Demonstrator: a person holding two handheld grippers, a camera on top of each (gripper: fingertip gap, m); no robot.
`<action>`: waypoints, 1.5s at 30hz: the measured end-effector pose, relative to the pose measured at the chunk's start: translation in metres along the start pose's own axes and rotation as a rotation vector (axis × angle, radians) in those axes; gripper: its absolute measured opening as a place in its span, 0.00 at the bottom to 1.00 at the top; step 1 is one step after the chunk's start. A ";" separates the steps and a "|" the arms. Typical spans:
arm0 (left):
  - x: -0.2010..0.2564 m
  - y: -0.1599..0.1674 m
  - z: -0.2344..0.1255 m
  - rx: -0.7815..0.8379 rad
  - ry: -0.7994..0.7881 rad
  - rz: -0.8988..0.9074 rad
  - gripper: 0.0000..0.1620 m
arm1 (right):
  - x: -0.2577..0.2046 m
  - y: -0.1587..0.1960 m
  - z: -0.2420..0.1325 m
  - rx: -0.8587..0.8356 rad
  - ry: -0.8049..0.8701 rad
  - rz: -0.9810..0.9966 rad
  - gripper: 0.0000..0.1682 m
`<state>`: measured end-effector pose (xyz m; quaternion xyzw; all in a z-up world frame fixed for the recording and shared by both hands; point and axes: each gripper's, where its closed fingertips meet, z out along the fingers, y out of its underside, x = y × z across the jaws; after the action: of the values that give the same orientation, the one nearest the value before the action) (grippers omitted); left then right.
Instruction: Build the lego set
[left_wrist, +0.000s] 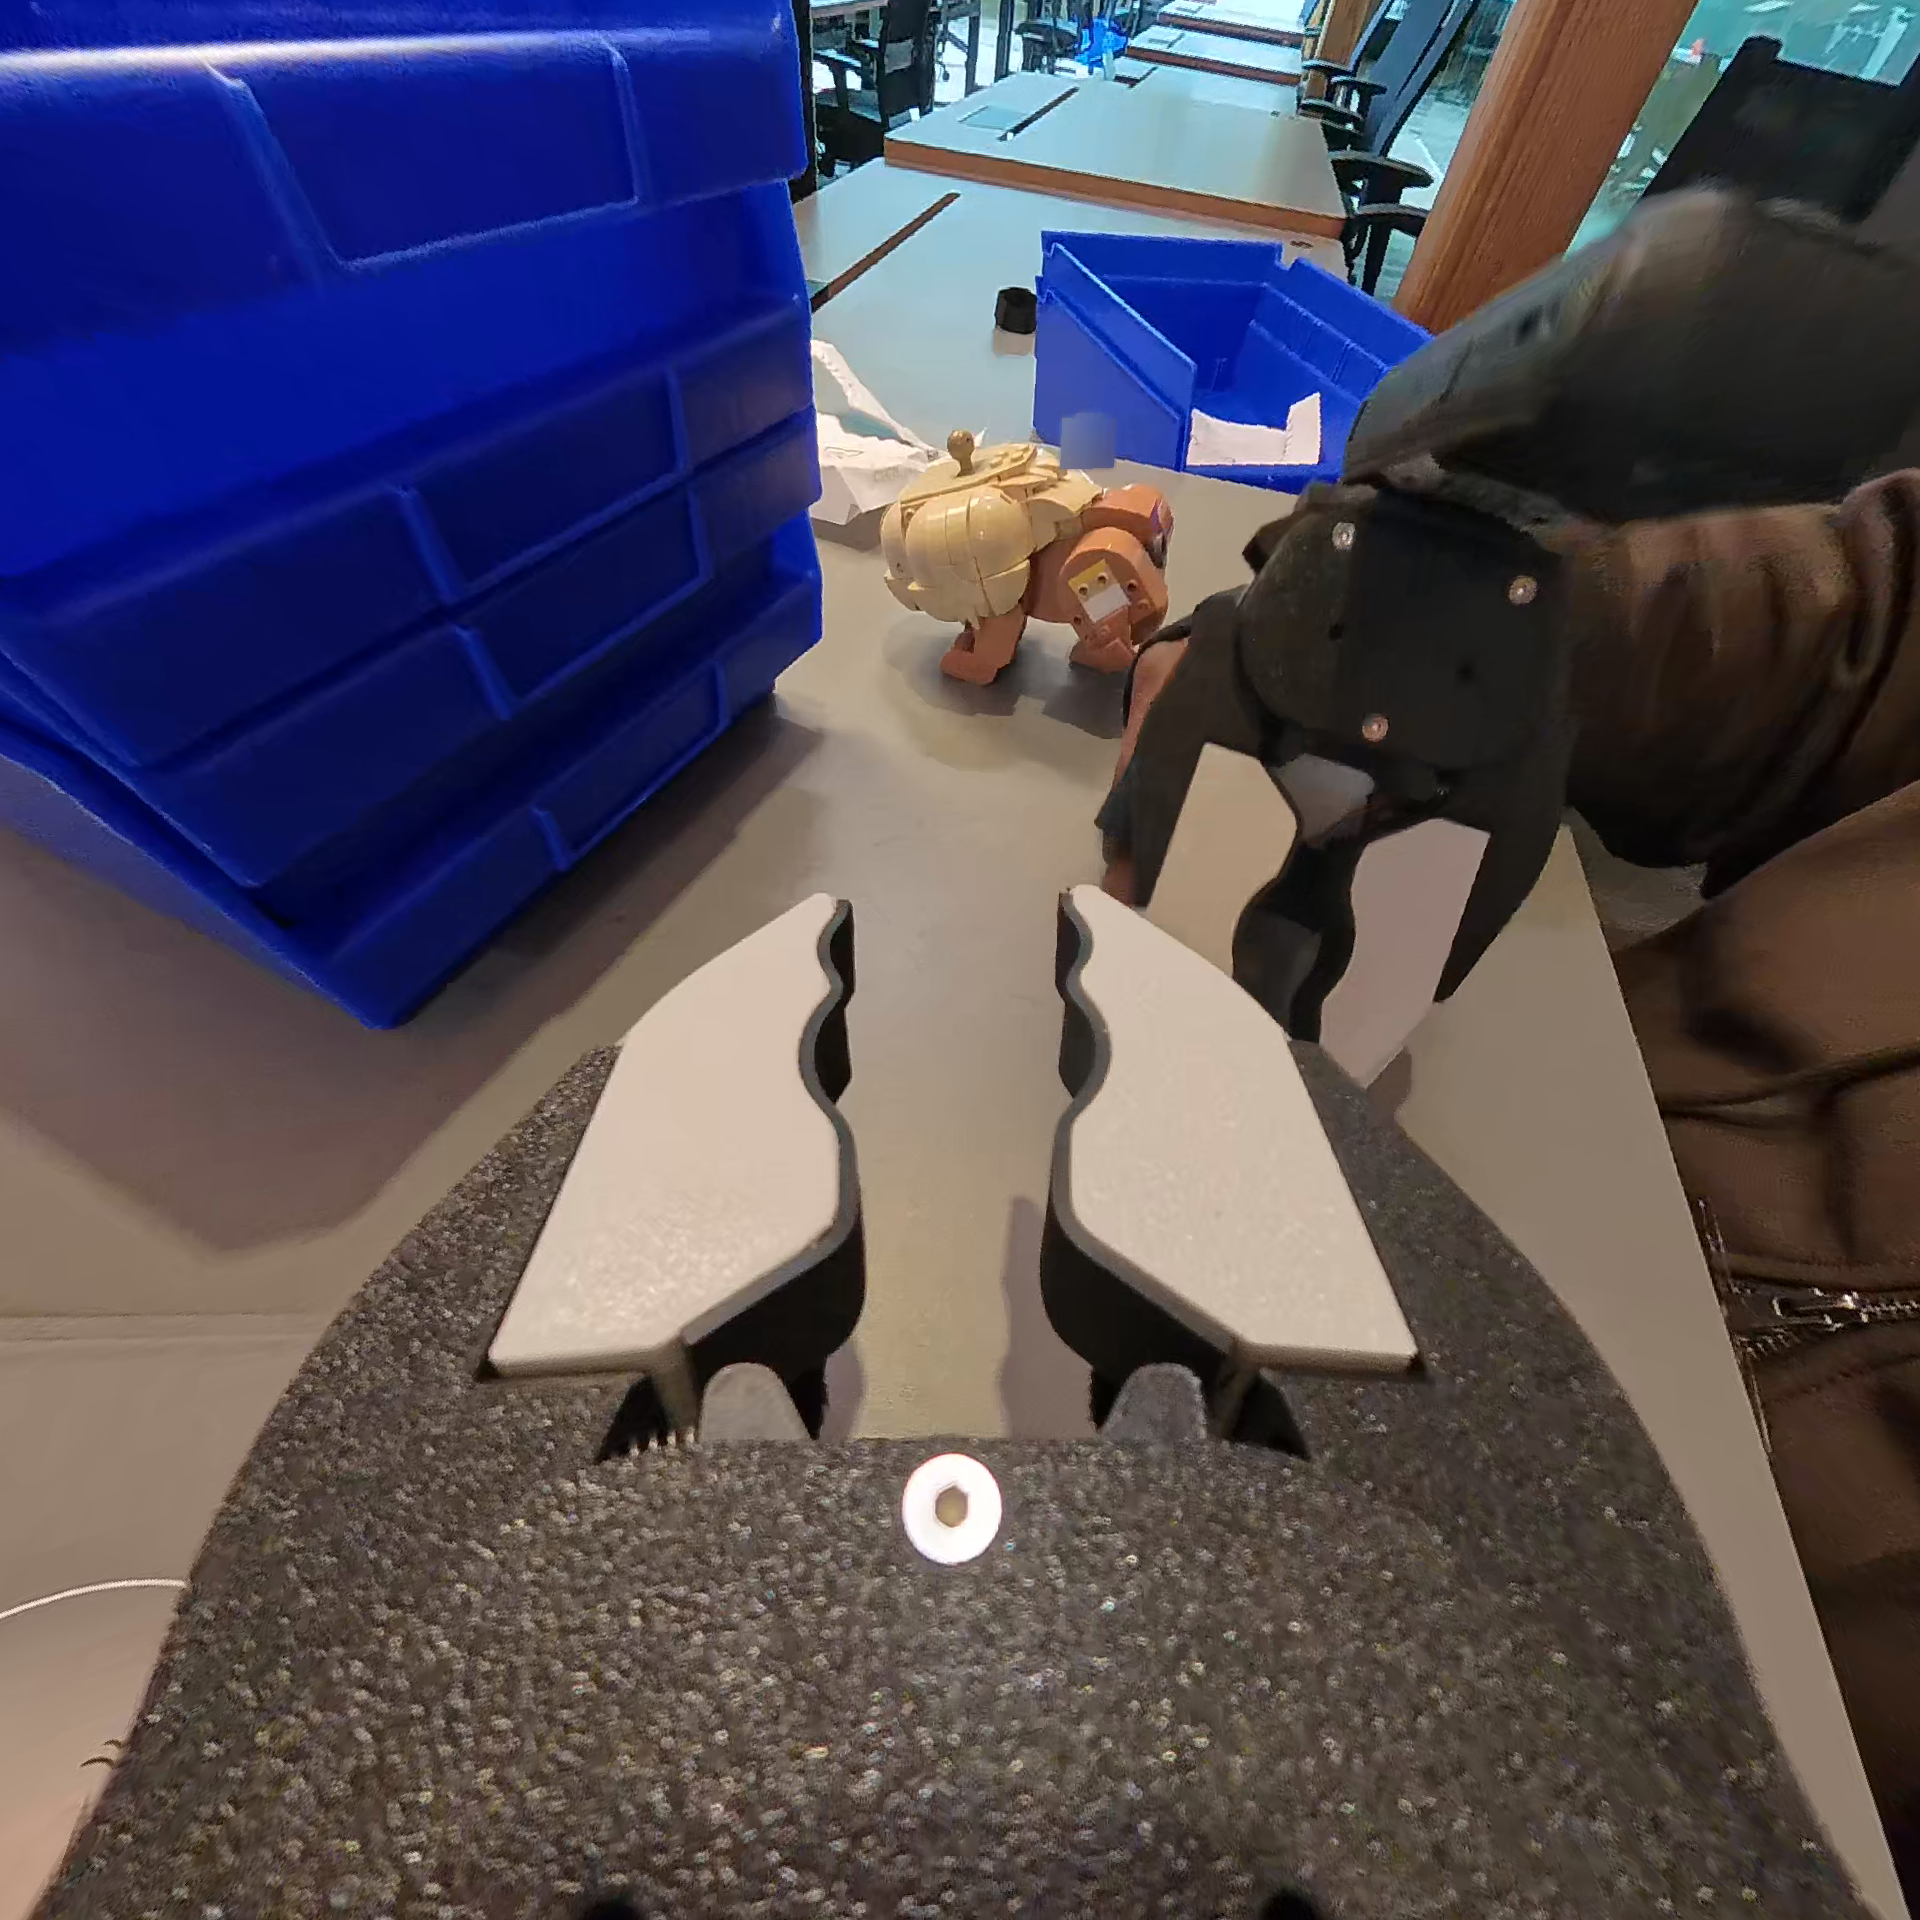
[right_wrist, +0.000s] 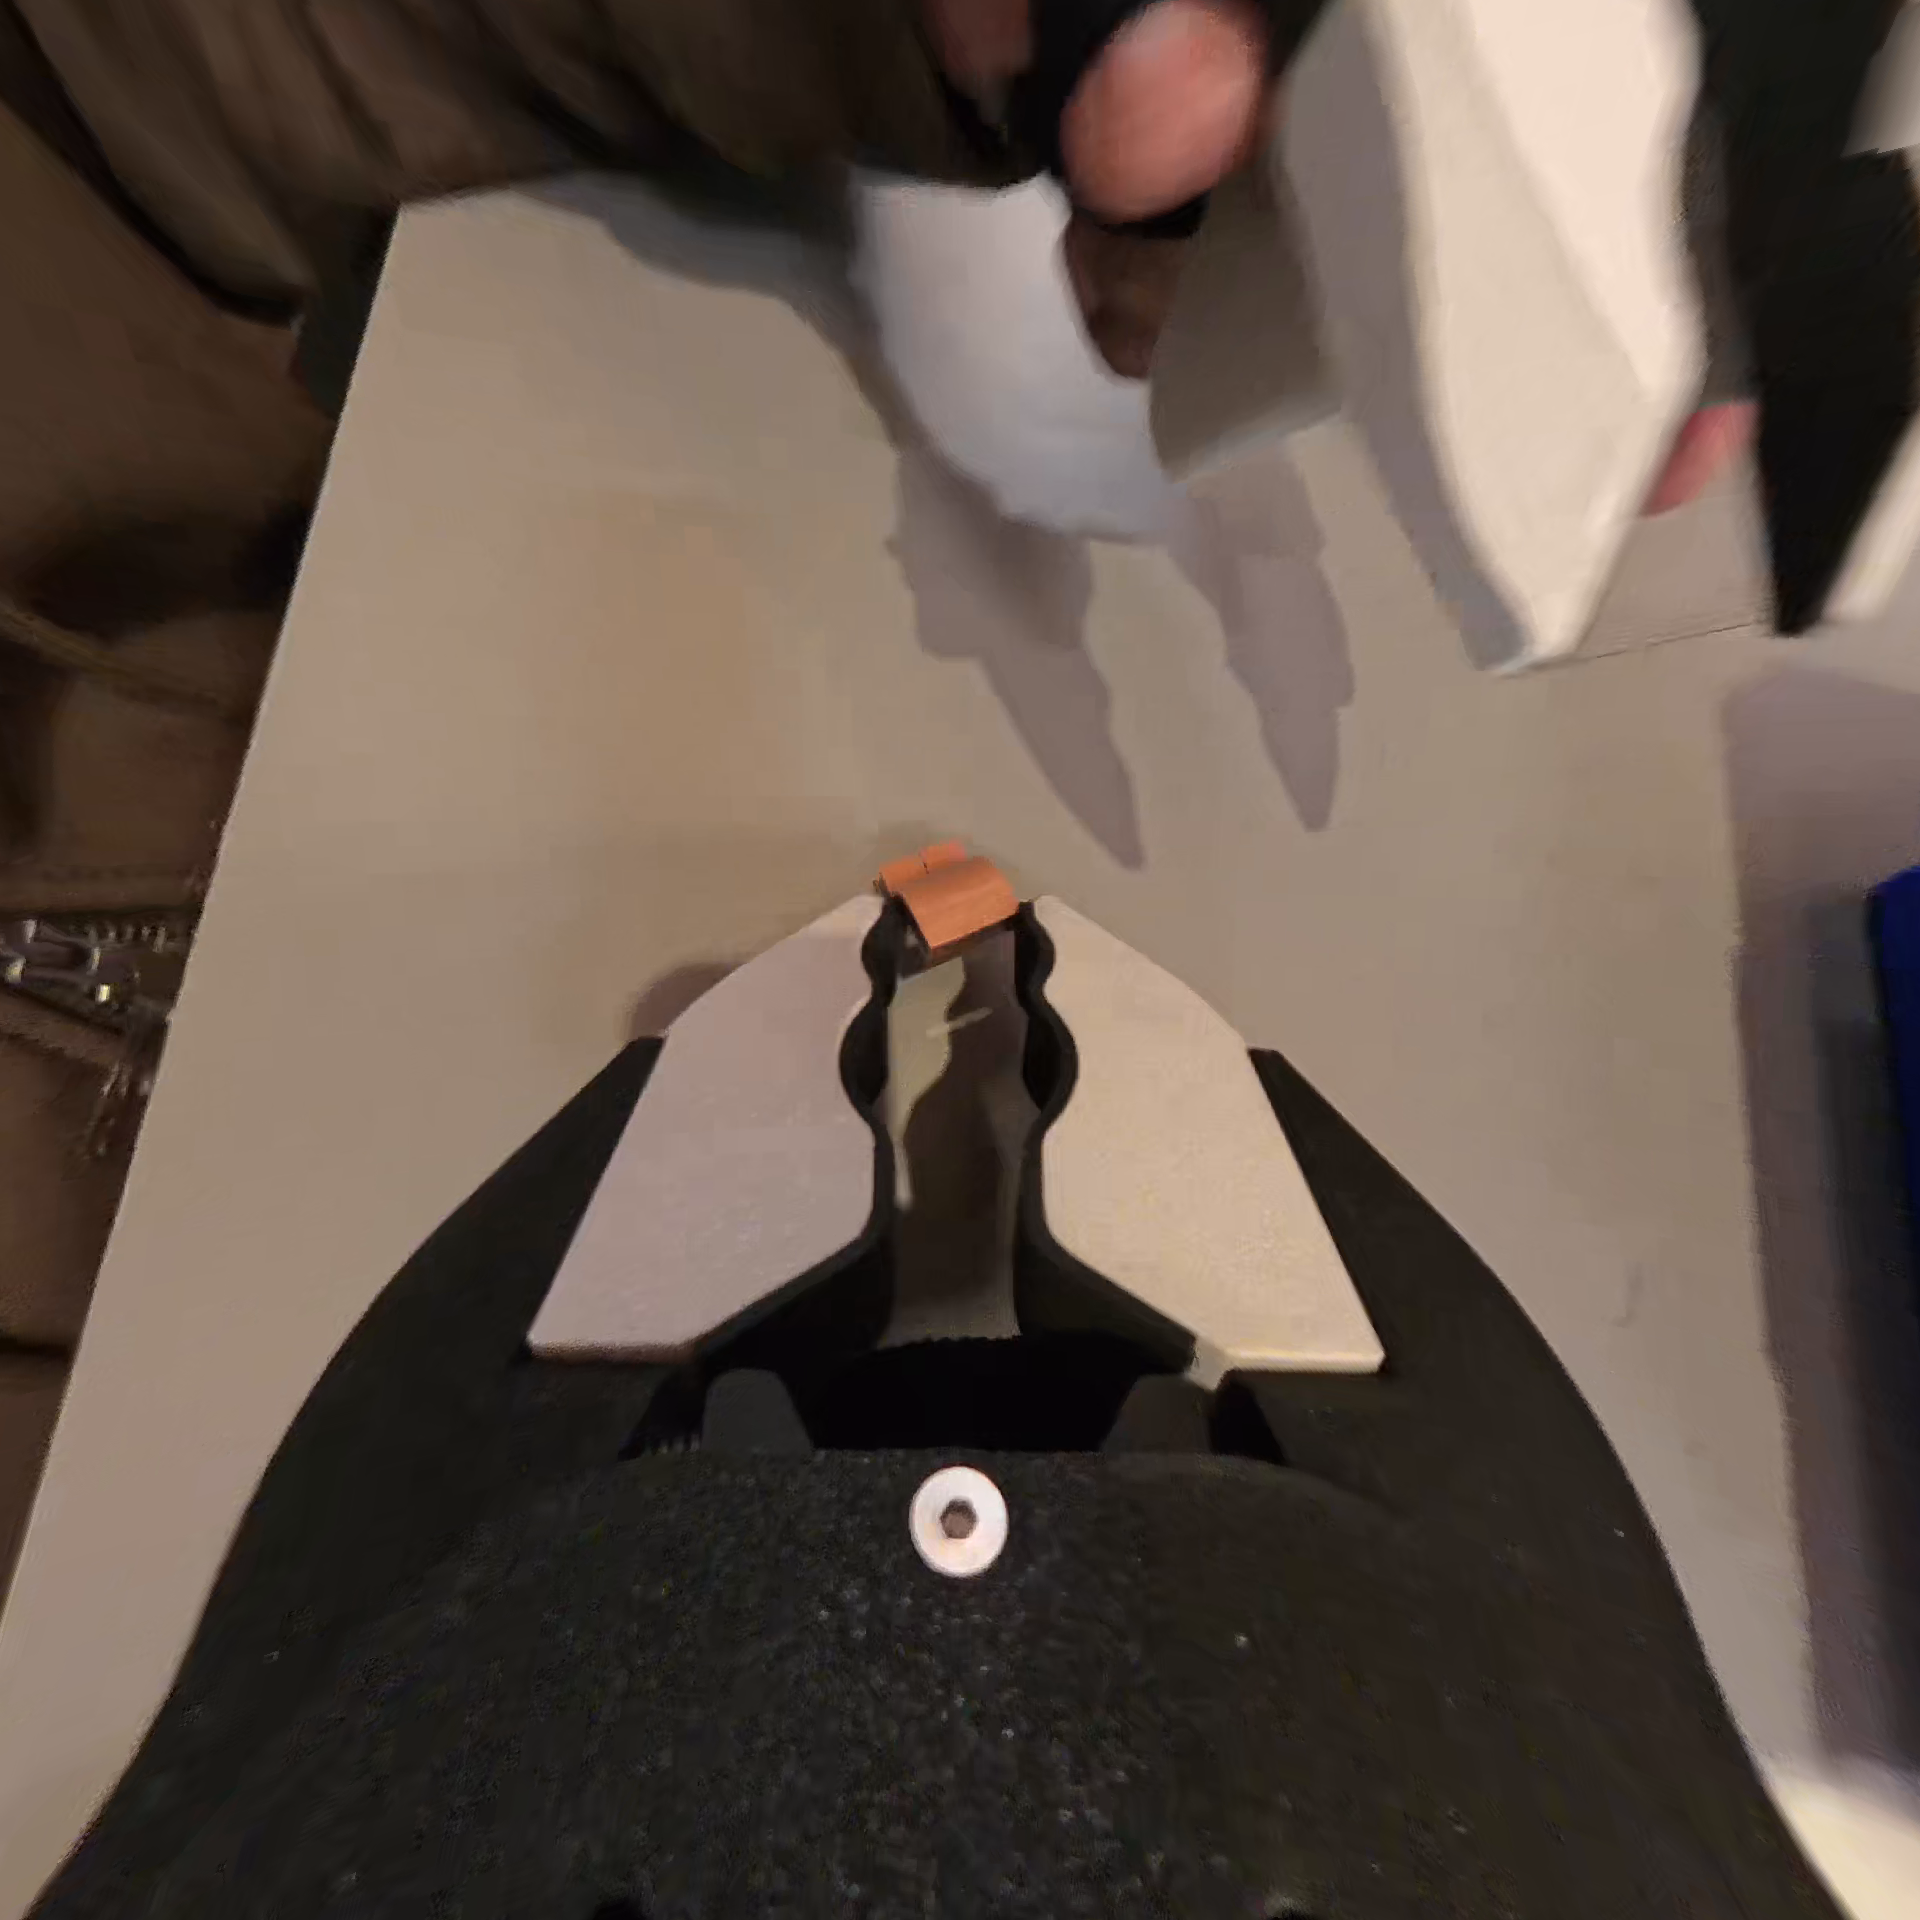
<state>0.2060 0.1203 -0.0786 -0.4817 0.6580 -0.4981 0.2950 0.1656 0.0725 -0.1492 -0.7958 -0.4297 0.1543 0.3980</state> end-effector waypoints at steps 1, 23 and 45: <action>-0.001 -0.002 -0.001 0.009 -0.005 0.002 0.23 | 0.009 -0.008 -0.006 0.060 0.042 0.034 0.12; 0.040 -0.047 -0.004 0.347 0.111 0.135 0.11 | 0.047 -0.078 -0.088 0.752 0.129 0.309 0.11; 0.046 -0.030 -0.001 0.196 0.098 0.309 0.10 | 0.039 -0.063 -0.079 0.527 0.205 0.084 0.12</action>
<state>0.1986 0.0766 -0.0455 -0.3188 0.6863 -0.5313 0.3809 0.1994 0.0838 -0.0466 -0.6935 -0.2990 0.1954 0.6257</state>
